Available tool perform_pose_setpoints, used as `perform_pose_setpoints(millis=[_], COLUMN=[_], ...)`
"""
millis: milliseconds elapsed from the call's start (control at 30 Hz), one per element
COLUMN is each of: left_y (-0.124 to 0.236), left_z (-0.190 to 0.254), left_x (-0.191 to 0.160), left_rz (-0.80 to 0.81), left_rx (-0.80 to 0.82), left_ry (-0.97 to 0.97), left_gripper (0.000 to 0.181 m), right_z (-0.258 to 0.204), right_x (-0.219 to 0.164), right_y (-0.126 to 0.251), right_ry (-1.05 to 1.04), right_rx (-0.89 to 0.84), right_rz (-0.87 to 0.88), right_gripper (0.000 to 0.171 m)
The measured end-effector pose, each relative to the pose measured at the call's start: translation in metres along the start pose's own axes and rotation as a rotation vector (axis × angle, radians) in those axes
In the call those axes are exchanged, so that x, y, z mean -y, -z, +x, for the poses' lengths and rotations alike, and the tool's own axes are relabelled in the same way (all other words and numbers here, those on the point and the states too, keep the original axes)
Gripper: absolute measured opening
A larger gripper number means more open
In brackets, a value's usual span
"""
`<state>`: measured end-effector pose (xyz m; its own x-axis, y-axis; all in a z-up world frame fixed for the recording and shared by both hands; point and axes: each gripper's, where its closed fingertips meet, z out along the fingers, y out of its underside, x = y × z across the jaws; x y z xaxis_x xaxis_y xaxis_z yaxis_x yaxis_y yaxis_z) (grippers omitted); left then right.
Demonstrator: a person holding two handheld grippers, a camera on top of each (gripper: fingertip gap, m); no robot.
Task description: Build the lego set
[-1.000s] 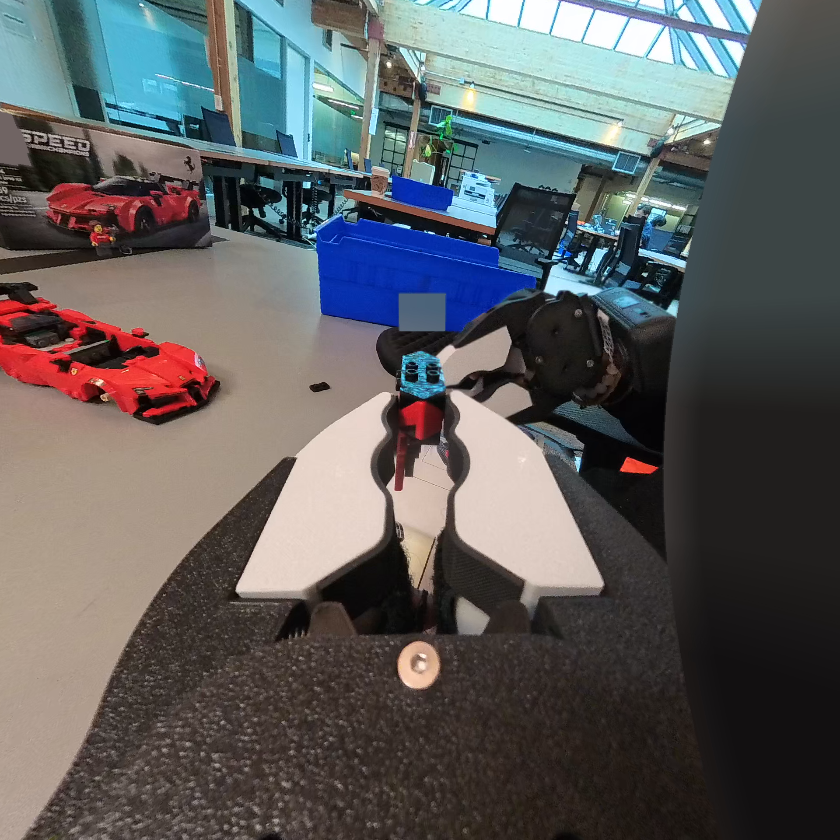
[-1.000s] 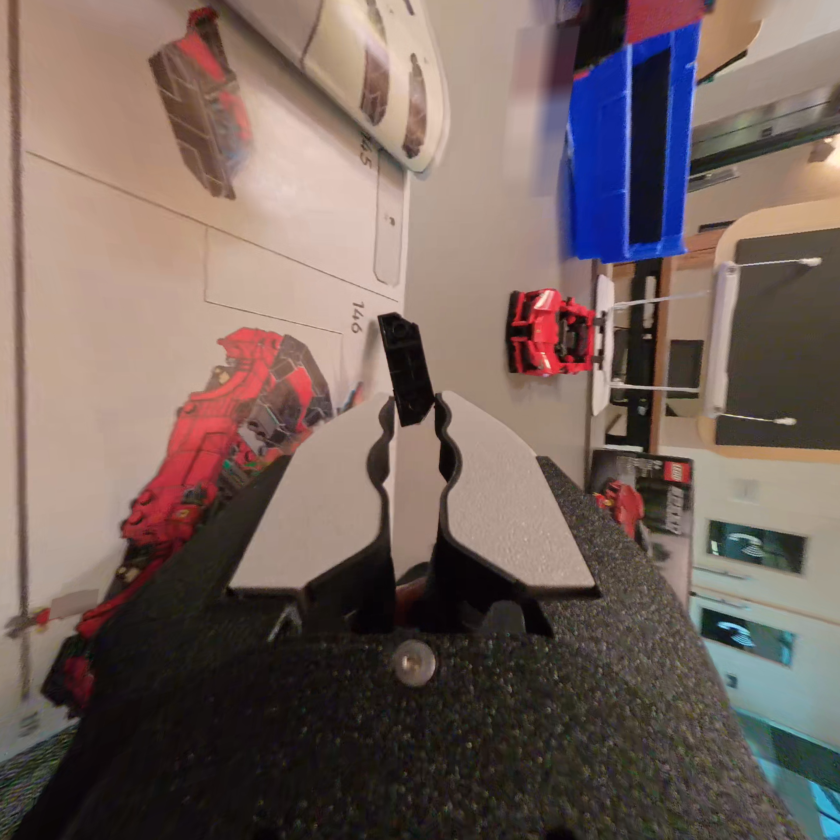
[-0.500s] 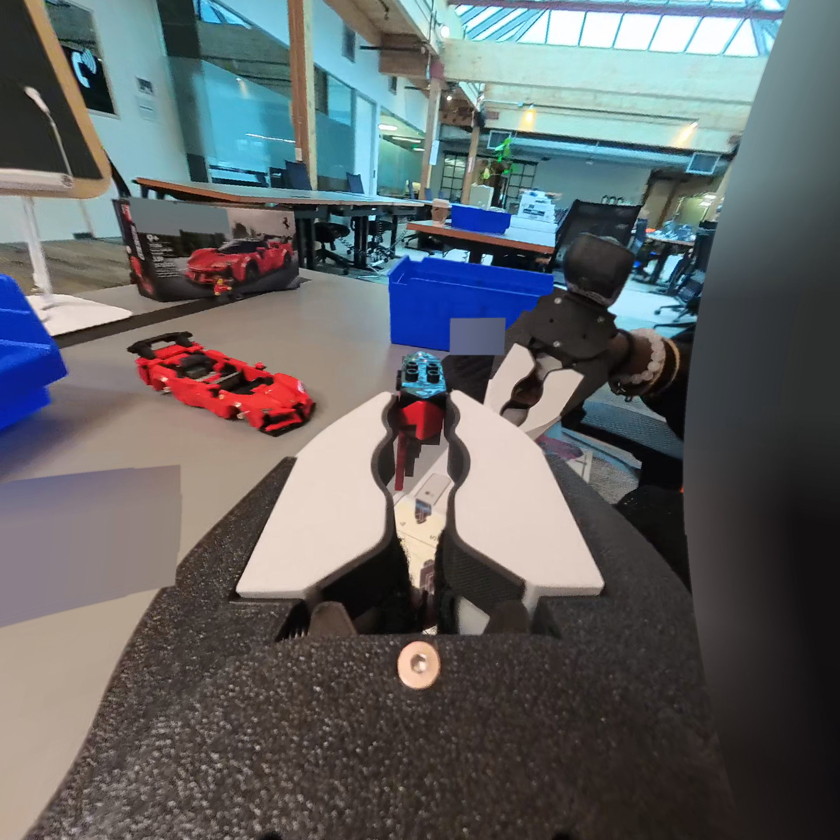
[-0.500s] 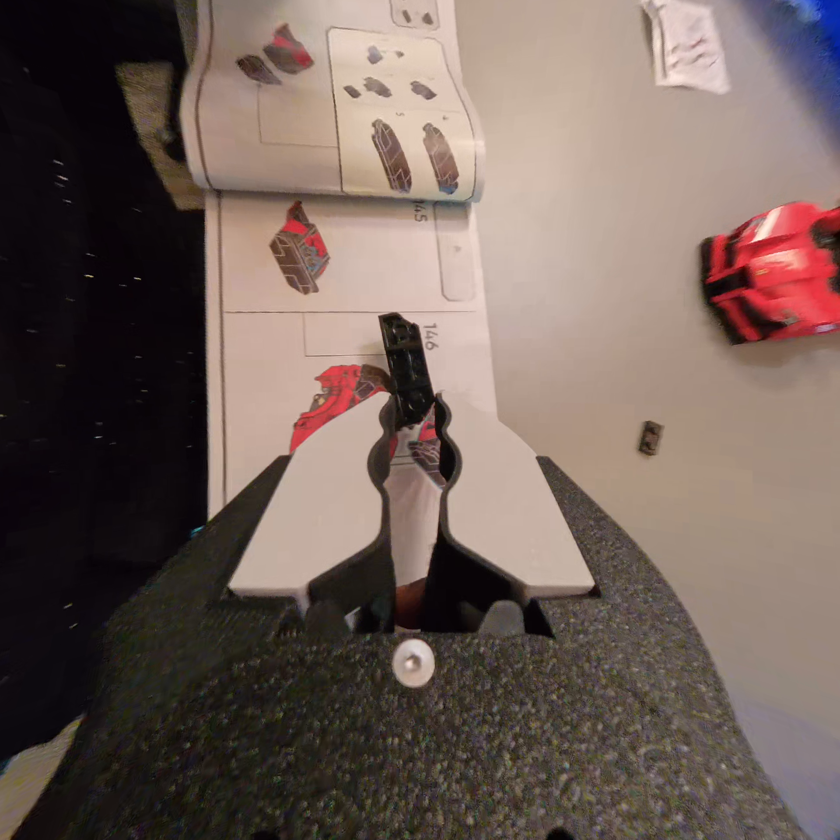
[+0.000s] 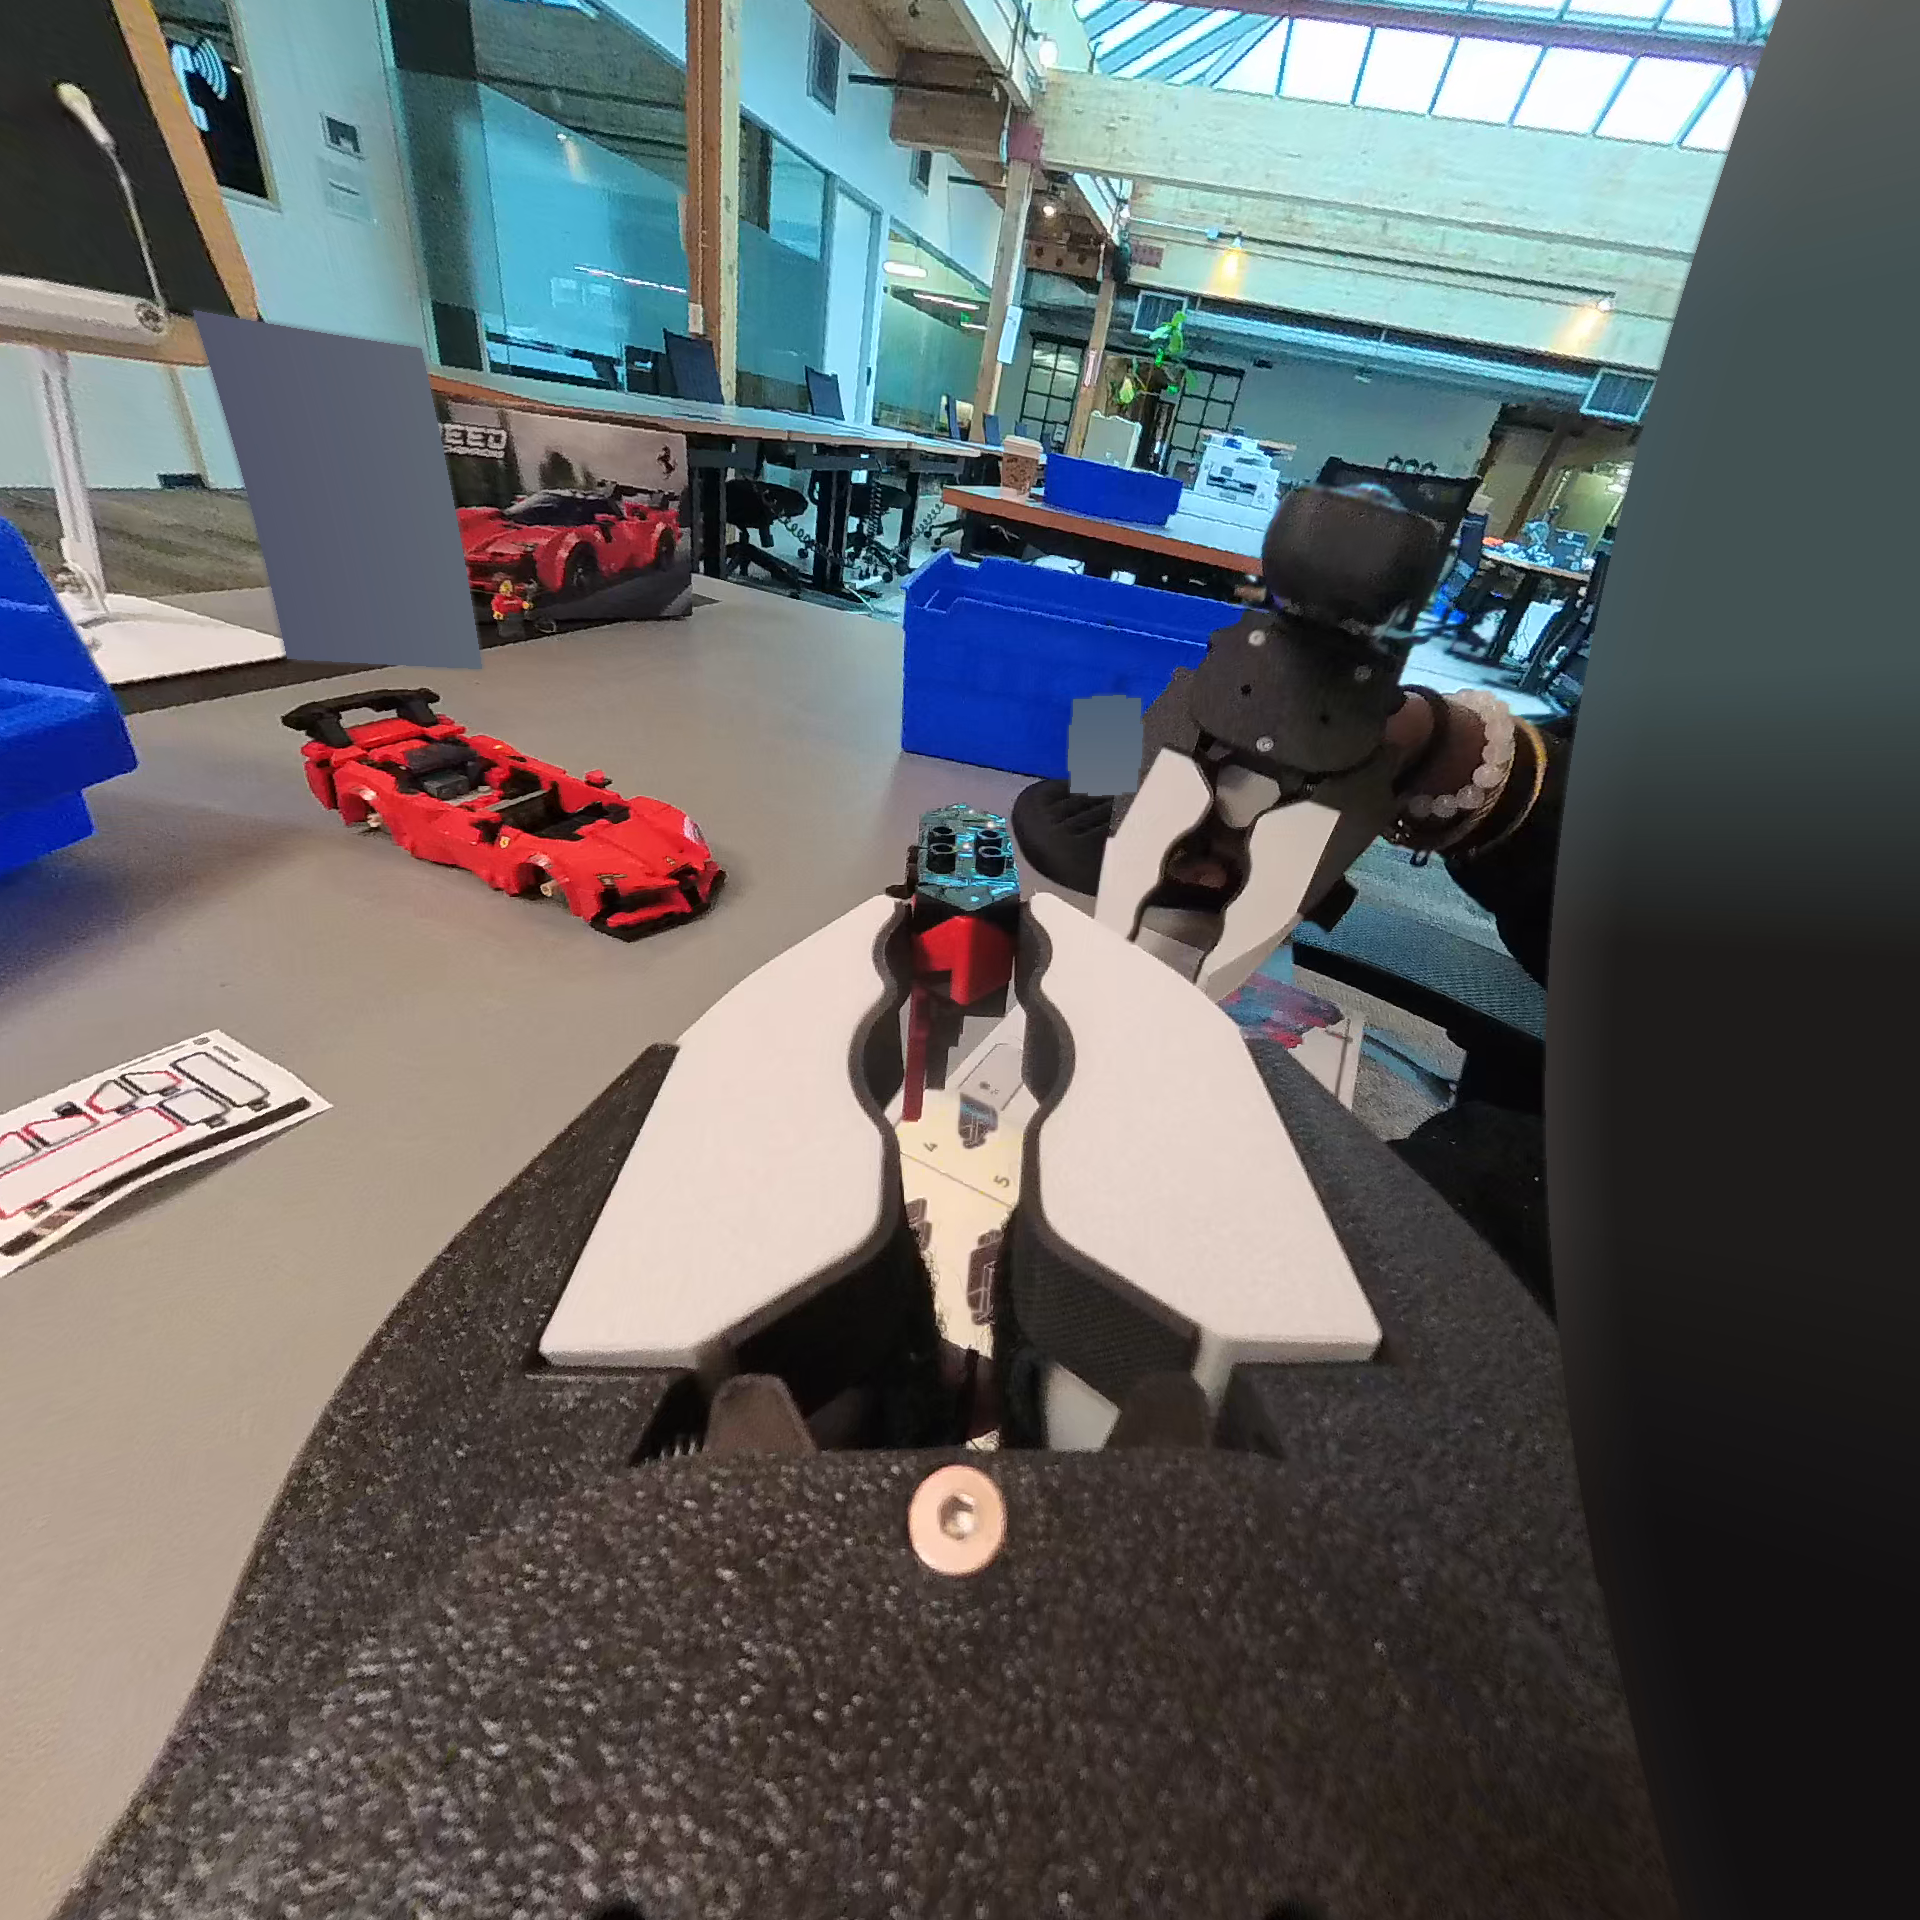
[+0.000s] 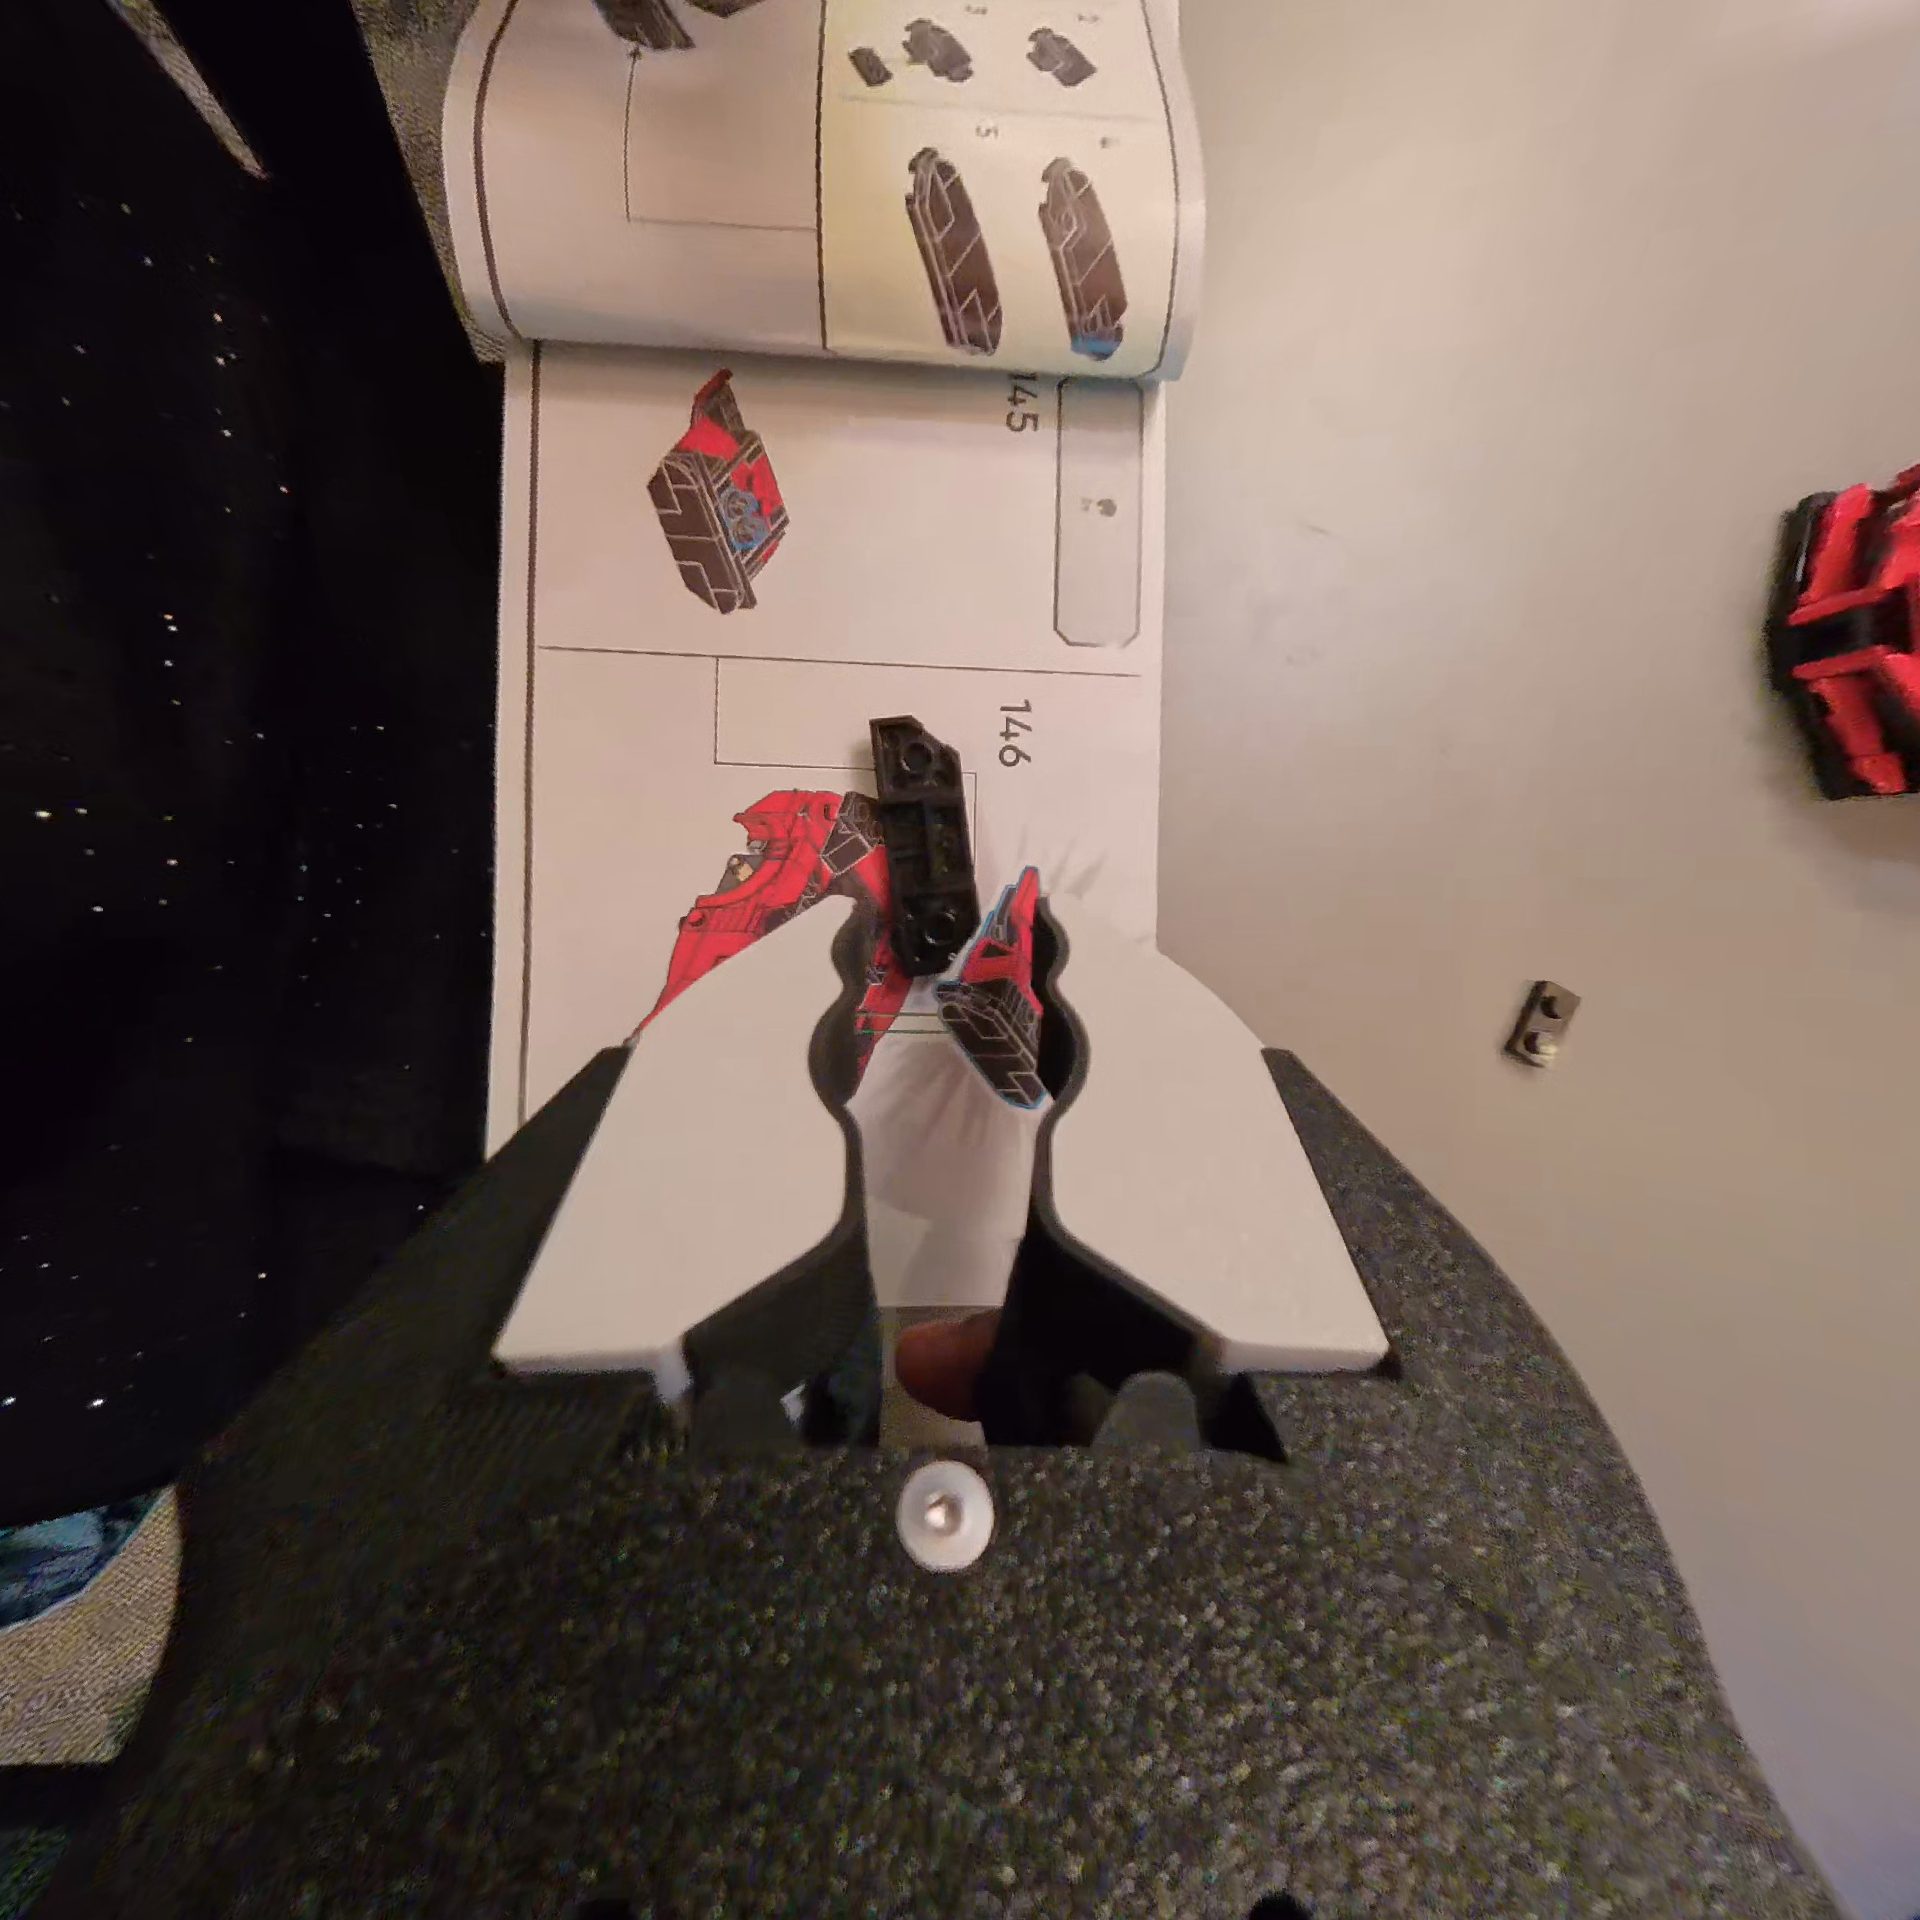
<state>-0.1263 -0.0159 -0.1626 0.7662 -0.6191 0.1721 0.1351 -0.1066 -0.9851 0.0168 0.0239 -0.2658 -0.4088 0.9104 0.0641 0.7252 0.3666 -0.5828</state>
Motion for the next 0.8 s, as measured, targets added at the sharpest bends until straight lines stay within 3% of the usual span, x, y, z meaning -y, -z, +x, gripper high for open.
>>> perform_pose_setpoints(millis=[67, 133, 167, 233, 367, 567, 800], left_y=[0.001, 0.003, 0.003, 0.004, 0.005, 0.007, 0.006], left_z=[-0.002, -0.004, -0.005, -0.008, -0.01, -0.013, -0.013], left_x=[-0.001, -0.002, -0.002, -0.002, -0.003, -0.007, -0.008], left_rz=[0.003, 0.006, 0.008, 0.012, 0.015, 0.017, 0.013], left_rx=[0.006, 0.01, 0.014, 0.018, 0.024, 0.024, 0.015], left_ry=[0.005, 0.012, 0.016, 0.022, 0.026, 0.044, 0.05], left_gripper=[0.019, 0.019, 0.019, 0.019, 0.019, 0.019, 0.019], right_z=[0.005, 0.01, 0.009, -0.002, -0.014, -0.018, -0.018], right_x=[0.007, 0.029, 0.043, 0.07, 0.098, 0.101, 0.1], right_y=[0.005, 0.011, 0.011, 0.0, -0.037, -0.066, -0.067], right_ry=[-0.002, 0.019, 0.026, 0.025, 0.02, -0.019, 0.12], right_rx=[-0.017, -0.063, -0.078, -0.049, -0.039, -0.028, -0.205], right_rz=[0.033, 0.143, 0.216, 0.313, 0.331, 0.324, 0.3], right_gripper=[0.03, 0.005, 0.0, 0.0, 0.0, 0.0, 0.0])
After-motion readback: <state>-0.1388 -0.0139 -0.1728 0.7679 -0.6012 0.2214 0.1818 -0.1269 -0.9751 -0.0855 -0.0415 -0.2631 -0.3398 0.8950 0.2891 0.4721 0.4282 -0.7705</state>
